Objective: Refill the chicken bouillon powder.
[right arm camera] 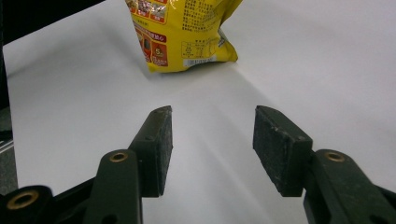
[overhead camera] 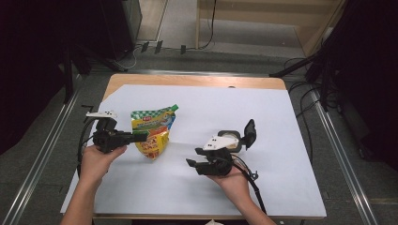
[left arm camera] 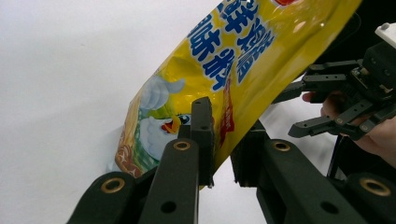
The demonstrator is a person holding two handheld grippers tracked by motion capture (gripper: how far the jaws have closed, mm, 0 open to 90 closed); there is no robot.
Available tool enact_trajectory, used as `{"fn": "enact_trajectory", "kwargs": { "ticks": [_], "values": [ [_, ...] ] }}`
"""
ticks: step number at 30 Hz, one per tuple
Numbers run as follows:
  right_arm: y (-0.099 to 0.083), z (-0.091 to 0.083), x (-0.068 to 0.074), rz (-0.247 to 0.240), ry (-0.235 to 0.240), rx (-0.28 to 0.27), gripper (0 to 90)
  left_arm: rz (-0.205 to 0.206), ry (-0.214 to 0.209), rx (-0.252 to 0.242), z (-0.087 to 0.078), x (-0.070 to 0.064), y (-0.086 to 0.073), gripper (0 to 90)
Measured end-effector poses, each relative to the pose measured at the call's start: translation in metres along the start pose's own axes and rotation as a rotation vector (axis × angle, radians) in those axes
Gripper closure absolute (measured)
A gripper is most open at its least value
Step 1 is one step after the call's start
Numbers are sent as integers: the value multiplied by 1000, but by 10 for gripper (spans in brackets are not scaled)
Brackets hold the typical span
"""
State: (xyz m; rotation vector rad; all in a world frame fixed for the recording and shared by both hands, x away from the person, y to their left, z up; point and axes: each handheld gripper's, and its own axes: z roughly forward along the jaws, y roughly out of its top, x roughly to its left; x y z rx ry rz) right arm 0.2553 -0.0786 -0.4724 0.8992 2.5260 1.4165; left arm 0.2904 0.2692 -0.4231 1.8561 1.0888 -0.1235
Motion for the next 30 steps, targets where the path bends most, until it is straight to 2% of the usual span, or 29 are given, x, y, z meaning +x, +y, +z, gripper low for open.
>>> {"fn": "enact_trajectory", "kwargs": {
  "ticks": [4, 11, 18, 26, 30],
  "values": [
    [0, 0, 0, -1, 1, -1, 485, -5, -2, 1, -2, 1, -1, 801],
    [0, 0, 0, 0, 1, -2, 485, 0, 17, 5, -5, 0, -6, 780],
    [0, 1, 2, -4, 6, 3, 487, -4, 14, -4, -6, -1, -5, 739],
    [2, -1, -1, 9, 7, -2, 492, 5, 59, 27, -8, -2, -10, 670],
    [2, -2, -3, 19, 8, -2, 492, -5, 60, 37, -11, -1, -14, 643]
  ]
}}
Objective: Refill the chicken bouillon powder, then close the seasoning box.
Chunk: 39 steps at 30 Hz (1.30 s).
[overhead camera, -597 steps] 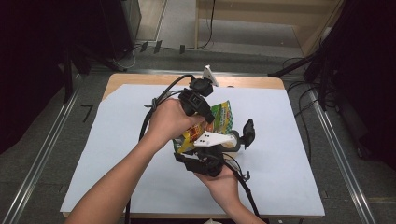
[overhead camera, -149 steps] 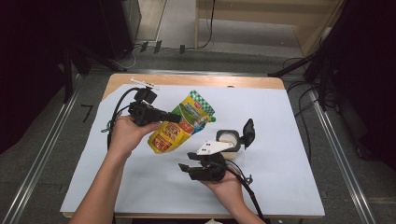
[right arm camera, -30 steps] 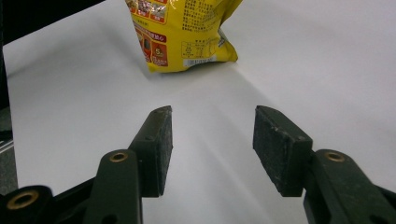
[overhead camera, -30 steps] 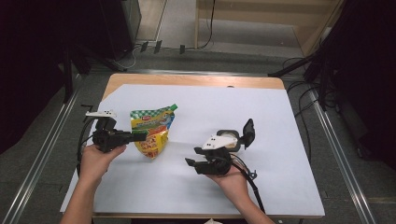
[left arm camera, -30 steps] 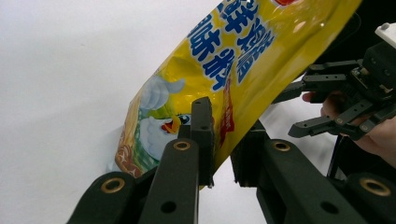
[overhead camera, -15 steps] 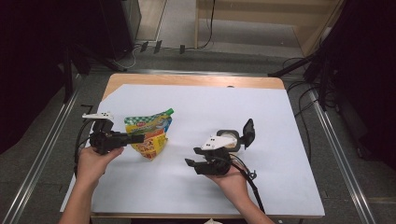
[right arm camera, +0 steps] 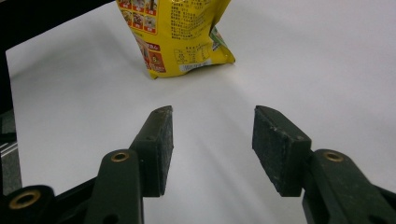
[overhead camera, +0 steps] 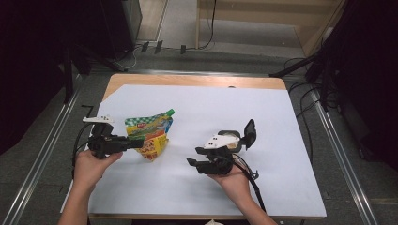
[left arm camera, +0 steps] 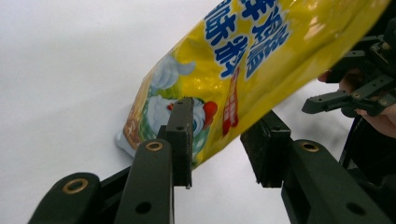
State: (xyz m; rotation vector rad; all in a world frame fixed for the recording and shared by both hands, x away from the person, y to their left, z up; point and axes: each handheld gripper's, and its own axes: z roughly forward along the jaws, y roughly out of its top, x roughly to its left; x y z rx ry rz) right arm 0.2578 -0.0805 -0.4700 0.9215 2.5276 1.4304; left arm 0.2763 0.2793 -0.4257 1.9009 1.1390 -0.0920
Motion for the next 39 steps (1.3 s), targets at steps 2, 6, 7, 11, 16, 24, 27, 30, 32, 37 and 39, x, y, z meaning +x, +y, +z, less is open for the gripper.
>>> {"fn": "enact_trajectory", "kwargs": {
  "ticks": [2, 6, 7, 11, 16, 24, 27, 30, 32, 37, 39],
  "values": [
    [0, 0, 0, 1, -3, 4, 493, -8, -8, 0, -1, 1, 0, 634],
    [0, 0, -1, 5, -1, 6, 494, -8, 0, 13, -2, 2, -1, 611],
    [0, 0, -1, 5, -2, 7, 494, -7, 1, 13, -3, 2, -1, 605],
    [0, -1, -3, 6, -4, 9, 496, -17, 0, 2, -7, 4, -2, 577],
    [1, -2, -4, 15, -6, 13, 502, -30, 11, 3, -12, 7, -3, 560],
    [3, -5, -6, 38, -4, 12, 521, -54, 1, 17, -19, 14, -5, 535],
    [3, -5, -7, 52, -1, 15, 536, -63, -2, 24, -22, 16, -6, 529],
    [4, -6, -8, 56, 3, 20, 548, -70, -1, 26, -24, 19, -8, 522],
    [5, -7, -8, 61, 6, 20, 556, -72, 5, 27, -25, 20, -8, 517],
    [7, -10, -10, 73, 13, 19, 582, -71, 12, 34, -27, 21, -9, 510],
    [7, -11, -11, 72, 13, 22, 599, -70, 10, 36, -28, 22, -9, 510]
  ]
}}
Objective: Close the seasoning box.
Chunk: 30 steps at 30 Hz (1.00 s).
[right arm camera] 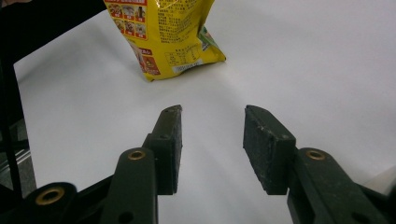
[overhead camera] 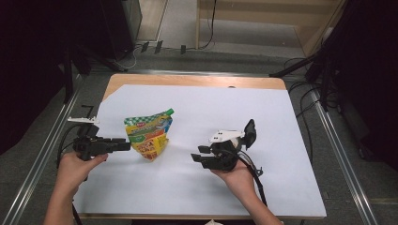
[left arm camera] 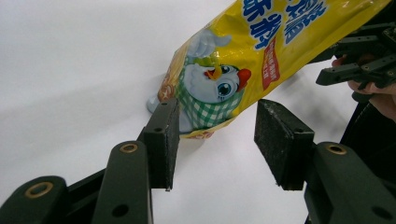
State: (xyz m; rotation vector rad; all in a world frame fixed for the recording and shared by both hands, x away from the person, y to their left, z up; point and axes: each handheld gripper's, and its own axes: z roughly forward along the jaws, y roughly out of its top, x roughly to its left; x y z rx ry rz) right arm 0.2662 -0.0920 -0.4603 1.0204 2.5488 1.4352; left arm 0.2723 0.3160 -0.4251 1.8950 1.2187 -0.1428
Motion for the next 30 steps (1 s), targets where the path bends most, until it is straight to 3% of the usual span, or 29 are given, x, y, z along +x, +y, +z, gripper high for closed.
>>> {"fn": "enact_trajectory", "kwargs": {
  "ticks": [6, 17, 30],
  "values": [
    [4, -7, -5, 21, 13, -10, 668, -13, 7, -17, -6, 4, -2, 507],
    [14, -28, -15, 35, 4, 1, 896, -37, 24, -24, -7, 11, -5, 499],
    [23, -59, -32, 57, -18, -20, 900, -23, 39, -15, -1, 12, -4, 481]
  ]
}}
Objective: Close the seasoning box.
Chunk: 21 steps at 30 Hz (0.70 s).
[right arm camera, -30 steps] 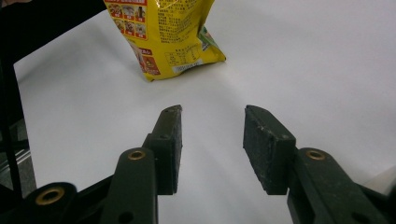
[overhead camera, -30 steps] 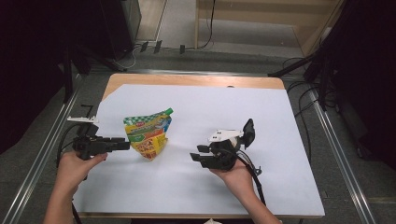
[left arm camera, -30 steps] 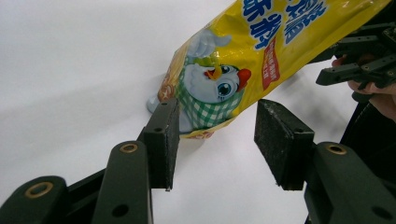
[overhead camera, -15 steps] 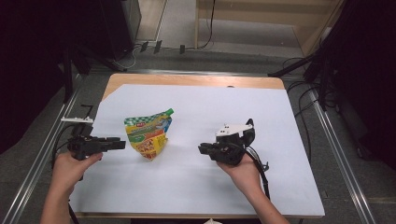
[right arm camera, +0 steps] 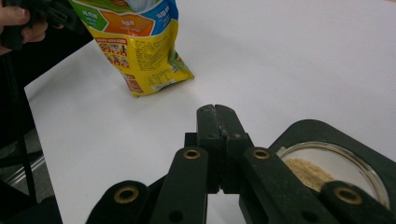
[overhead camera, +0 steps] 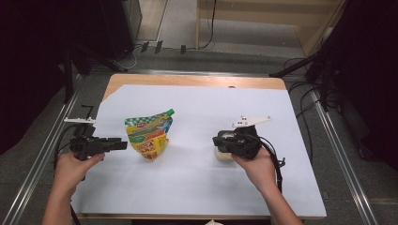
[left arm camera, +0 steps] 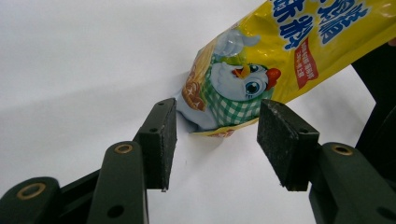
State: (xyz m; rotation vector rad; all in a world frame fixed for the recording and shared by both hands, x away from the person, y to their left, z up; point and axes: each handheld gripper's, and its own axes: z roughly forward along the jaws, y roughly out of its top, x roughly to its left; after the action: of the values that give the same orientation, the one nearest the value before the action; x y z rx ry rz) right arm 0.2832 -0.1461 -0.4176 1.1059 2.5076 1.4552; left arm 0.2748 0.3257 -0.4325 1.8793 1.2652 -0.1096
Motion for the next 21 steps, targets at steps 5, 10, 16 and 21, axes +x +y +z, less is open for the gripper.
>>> {"fn": "enact_trajectory", "kwargs": {
  "ticks": [5, 10, 16, 21],
  "values": [
    [2, -7, -5, 8, -6, 8, 900, 0, 4, 7, 2, -1, 0, 475],
    [5, -18, -11, 12, -13, 3, 900, 7, 2, 10, 4, -3, 1, 472],
    [6, -30, -20, 23, -25, 14, 900, 13, 1, 14, 6, -4, 1, 470],
    [7, -41, -27, 22, -45, 9, 900, 16, -1, 16, 7, -5, 2, 470]
  ]
}}
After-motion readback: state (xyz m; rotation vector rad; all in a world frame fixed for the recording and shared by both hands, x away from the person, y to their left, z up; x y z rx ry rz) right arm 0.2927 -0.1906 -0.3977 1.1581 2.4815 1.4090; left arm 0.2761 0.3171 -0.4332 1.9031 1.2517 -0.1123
